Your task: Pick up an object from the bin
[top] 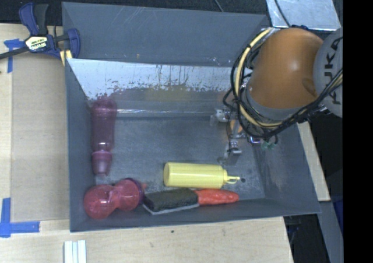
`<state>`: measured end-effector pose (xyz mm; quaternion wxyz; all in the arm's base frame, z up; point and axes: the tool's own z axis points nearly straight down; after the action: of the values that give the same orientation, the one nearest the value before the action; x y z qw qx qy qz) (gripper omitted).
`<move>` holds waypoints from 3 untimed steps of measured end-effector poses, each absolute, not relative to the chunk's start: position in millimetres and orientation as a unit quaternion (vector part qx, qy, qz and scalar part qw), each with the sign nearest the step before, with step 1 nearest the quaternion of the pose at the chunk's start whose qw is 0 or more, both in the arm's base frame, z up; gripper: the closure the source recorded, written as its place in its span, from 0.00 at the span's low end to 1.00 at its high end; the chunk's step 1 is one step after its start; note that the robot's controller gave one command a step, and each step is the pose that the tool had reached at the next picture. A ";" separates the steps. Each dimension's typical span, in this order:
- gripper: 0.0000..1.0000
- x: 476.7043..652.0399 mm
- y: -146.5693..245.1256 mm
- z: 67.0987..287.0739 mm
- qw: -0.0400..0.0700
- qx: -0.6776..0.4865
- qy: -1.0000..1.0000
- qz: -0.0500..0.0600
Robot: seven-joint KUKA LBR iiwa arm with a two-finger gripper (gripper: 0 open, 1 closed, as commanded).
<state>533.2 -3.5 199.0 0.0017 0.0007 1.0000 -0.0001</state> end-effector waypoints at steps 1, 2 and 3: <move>0.00 533.2 -3.5 199.0 0.002 0.001 1.000 0.000; 0.00 513.0 -40.4 164.4 0.002 -0.004 1.000 -0.001; 0.00 526.4 -49.7 165.8 0.006 -0.044 0.999 0.000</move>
Offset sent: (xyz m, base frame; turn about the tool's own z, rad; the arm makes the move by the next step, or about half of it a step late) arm -0.0199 -0.0346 -0.0335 -0.0122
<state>526.4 -49.7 165.8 0.0060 -0.0436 0.9990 -0.0001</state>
